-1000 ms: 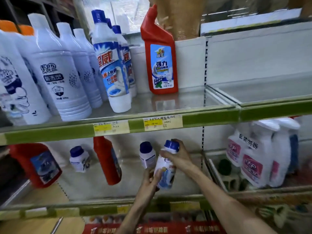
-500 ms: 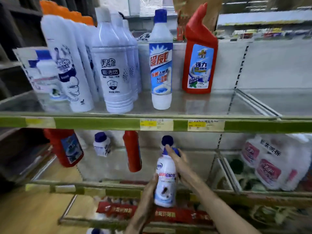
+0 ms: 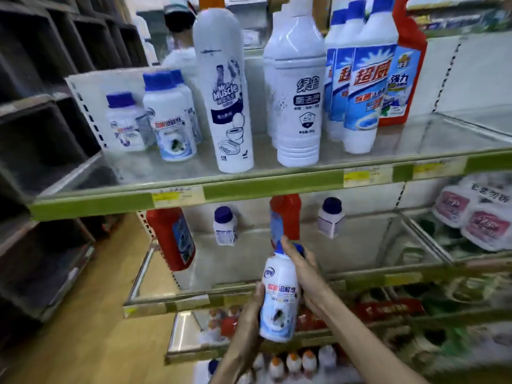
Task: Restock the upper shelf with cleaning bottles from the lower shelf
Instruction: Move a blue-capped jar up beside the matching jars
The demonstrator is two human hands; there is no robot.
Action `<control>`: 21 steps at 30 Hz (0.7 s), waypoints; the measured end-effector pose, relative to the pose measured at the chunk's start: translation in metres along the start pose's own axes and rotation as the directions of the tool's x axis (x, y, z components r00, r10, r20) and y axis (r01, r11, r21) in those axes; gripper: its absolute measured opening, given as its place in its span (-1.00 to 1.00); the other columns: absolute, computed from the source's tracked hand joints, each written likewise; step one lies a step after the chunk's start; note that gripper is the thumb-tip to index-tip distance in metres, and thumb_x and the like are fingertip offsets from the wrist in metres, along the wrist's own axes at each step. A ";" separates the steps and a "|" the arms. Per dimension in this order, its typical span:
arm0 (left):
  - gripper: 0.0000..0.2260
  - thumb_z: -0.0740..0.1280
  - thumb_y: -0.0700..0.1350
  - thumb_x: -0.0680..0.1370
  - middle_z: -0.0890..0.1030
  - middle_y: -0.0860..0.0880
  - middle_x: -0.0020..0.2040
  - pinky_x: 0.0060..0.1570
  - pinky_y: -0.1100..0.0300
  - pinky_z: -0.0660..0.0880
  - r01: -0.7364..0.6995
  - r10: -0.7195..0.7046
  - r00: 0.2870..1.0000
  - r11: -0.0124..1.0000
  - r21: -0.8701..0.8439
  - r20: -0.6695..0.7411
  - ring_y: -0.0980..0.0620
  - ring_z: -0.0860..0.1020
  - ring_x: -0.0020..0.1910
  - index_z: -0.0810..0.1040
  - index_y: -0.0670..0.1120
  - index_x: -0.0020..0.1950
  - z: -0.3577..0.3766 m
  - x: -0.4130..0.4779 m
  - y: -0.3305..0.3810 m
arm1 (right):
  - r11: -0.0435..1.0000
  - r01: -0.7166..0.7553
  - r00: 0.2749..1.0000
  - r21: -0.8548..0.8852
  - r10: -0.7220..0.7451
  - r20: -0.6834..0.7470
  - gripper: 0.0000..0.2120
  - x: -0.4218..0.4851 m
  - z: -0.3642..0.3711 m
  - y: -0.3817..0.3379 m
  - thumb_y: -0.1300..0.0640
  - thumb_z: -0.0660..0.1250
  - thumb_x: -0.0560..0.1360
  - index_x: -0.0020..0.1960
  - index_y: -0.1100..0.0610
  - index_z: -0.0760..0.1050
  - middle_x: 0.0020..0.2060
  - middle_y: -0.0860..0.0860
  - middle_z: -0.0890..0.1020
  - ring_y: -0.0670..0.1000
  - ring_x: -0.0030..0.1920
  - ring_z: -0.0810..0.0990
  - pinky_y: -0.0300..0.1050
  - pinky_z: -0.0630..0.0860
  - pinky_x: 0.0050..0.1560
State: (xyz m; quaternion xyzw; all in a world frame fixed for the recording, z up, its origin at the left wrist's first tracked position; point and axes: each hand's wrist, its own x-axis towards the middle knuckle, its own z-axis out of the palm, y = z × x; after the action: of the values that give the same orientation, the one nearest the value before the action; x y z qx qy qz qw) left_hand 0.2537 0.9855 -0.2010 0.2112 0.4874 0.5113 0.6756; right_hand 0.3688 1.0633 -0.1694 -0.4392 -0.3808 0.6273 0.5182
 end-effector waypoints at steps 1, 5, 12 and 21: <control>-0.53 0.06 -0.02 0.68 0.71 -0.17 -0.31 -0.21 0.10 0.60 -0.005 0.005 1.000 1.000 0.029 -0.015 -0.12 0.68 -0.23 0.53 -0.37 0.27 -0.006 -0.004 0.006 | 1.000 0.011 1.000 0.012 -0.011 -0.006 -0.54 -0.005 0.011 0.003 -0.22 0.56 0.30 -0.03 0.11 0.63 -0.19 0.15 0.70 0.15 -0.16 0.65 0.17 0.58 0.05; -0.50 0.22 0.12 0.51 0.72 -0.26 -0.01 0.03 0.06 0.61 -0.082 0.082 0.997 0.997 0.014 -0.009 -0.11 0.72 -0.04 0.61 -0.25 0.19 -0.028 -0.024 0.026 | 0.999 0.037 0.999 0.009 -0.037 -0.002 -0.61 -0.020 0.047 0.002 -0.30 0.57 0.22 -0.19 -0.02 0.63 -0.17 0.14 0.72 0.16 -0.13 0.67 0.28 0.56 0.16; -0.24 0.57 0.31 0.19 0.72 -0.25 -0.02 -0.04 0.05 0.65 -0.217 0.212 0.972 0.975 0.040 0.100 -0.12 0.71 -0.07 0.66 -0.25 0.14 -0.042 -0.053 0.050 | 0.981 0.186 0.981 -0.047 -0.183 0.066 -0.60 -0.047 0.082 -0.027 -0.35 0.53 0.21 -0.19 -0.05 0.66 -0.19 0.08 0.70 0.10 -0.12 0.64 0.31 0.54 0.16; -0.06 0.68 0.21 -0.01 0.75 0.12 -0.05 -0.13 0.35 0.56 -0.713 0.611 0.701 0.591 0.376 0.368 0.20 0.69 -0.08 0.47 -0.11 0.26 -0.018 -0.108 0.204 | 0.769 0.623 0.761 -0.144 -0.553 0.338 -0.68 -0.065 0.176 -0.192 -0.22 0.43 0.41 -0.04 0.01 0.63 -0.17 0.02 0.72 -0.02 -0.12 0.67 -0.02 0.57 0.01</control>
State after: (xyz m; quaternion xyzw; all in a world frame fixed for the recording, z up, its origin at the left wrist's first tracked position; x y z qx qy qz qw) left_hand 0.1385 0.9642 -0.0011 0.5924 0.4155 0.5604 0.4030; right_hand 0.2676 1.0285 0.0768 -0.2655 -0.6434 0.4332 0.5725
